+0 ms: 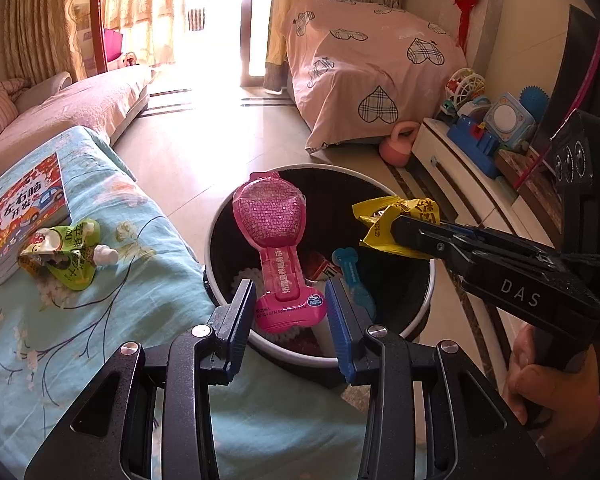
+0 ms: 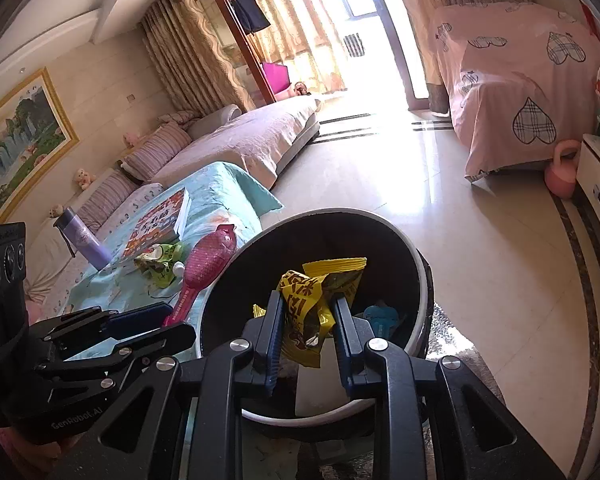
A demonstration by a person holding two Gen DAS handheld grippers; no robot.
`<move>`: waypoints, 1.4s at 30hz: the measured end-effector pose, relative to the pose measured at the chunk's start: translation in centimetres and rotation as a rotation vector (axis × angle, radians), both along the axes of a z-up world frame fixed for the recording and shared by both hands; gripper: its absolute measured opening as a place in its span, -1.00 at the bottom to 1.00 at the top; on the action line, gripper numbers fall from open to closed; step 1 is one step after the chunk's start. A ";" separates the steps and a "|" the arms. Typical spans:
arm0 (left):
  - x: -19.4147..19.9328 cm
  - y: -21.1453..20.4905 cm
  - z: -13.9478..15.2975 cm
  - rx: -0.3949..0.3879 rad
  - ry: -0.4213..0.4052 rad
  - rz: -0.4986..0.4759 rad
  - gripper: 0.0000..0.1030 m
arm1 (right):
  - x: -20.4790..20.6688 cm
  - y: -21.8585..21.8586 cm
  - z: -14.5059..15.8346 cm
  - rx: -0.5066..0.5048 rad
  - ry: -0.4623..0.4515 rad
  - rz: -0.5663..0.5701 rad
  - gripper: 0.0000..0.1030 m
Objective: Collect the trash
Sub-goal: 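Open the left tool to drop the pink toy while the right tool releases the yellow wrapper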
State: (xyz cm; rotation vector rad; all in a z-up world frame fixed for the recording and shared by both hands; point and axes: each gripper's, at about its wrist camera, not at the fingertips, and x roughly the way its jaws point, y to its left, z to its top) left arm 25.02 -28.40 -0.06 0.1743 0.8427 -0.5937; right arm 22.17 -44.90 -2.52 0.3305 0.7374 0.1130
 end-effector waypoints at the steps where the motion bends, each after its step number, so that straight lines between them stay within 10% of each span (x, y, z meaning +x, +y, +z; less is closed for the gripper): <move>1: 0.1 -0.1 -0.1 0.003 0.002 0.000 -0.32 | 0.1 0.0 0.0 -0.001 0.003 -0.001 -0.54; 42: 1.5 -1.1 -0.2 0.032 0.020 0.017 -0.31 | 2.6 -0.4 -1.1 -0.050 0.083 0.014 -0.47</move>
